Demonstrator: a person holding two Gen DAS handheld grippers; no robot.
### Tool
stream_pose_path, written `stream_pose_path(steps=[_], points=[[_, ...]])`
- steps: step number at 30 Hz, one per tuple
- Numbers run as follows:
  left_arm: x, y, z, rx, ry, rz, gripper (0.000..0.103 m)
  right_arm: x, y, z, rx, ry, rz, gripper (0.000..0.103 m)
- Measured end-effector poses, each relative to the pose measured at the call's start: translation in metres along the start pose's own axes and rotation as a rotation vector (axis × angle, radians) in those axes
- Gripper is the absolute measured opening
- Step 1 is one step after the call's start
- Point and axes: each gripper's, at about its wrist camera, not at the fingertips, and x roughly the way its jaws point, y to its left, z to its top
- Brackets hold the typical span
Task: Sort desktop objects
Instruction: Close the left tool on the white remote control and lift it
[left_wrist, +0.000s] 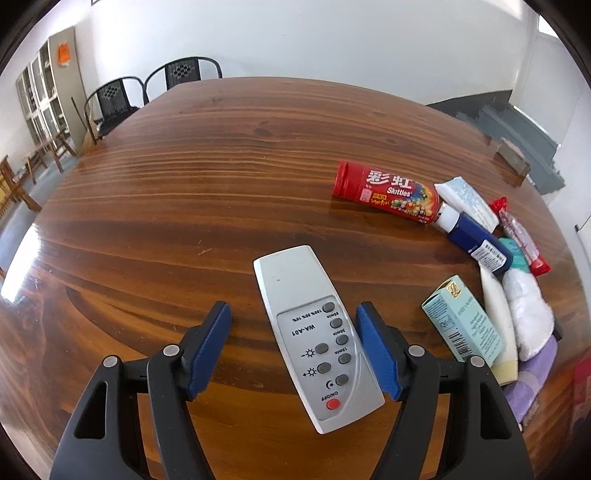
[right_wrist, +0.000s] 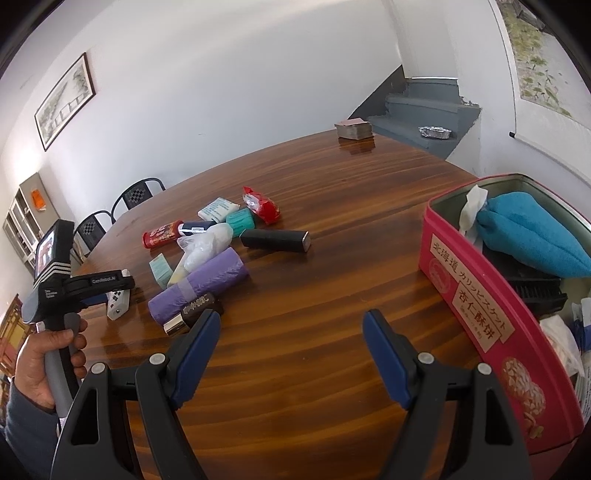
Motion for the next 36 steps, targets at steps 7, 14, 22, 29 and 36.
stream_pose_path(steps=[7,14,22,29,36], points=[[-0.002,0.005,0.003,-0.025,0.026,-0.022,0.073,0.0,0.0,0.0,0.0,0.0,0.002,0.083],[0.001,-0.013,-0.004,0.065,-0.023,0.056,0.065,0.0,0.001,0.0,-0.009,-0.001,0.007,0.083],[-0.007,-0.008,-0.007,0.05,-0.037,0.027,0.043,0.003,-0.005,0.0,0.015,0.022,0.02,0.083],[-0.04,-0.011,-0.024,0.093,-0.086,-0.015,0.043,0.009,-0.01,-0.001,0.049,0.054,0.05,0.083],[-0.067,-0.008,-0.037,0.153,-0.119,-0.091,0.043,0.028,0.038,0.001,-0.168,0.178,0.136,0.083]])
